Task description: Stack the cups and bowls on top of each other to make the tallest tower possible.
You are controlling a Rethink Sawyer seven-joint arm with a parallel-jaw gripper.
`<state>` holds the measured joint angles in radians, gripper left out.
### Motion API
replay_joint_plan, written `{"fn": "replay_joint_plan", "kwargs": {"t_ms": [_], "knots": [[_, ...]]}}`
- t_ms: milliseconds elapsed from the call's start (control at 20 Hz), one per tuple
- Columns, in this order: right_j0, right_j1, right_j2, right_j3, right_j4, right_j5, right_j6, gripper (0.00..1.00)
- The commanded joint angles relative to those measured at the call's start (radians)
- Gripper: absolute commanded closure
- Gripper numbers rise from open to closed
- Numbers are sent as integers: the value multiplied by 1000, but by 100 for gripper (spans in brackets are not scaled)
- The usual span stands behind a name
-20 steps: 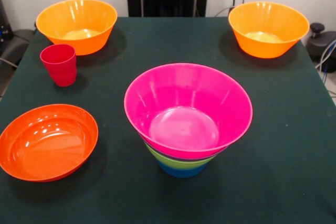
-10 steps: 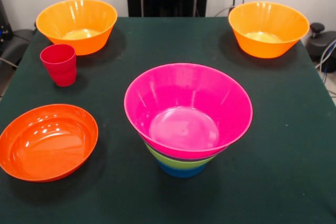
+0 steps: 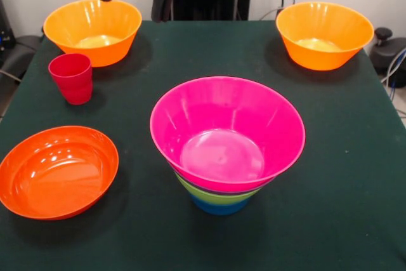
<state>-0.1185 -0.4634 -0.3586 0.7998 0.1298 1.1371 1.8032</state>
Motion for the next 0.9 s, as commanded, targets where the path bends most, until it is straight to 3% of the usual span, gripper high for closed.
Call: {"fn": "replay_joint_plan", "kwargs": {"t_ms": [50,250,900], "knots": [[-26,71,174,136,-86,-58,-252,0],[-41,68,198,154,-103,-103,-261,0],[-106,65,271,154,-176,-116,-333,0]]}}
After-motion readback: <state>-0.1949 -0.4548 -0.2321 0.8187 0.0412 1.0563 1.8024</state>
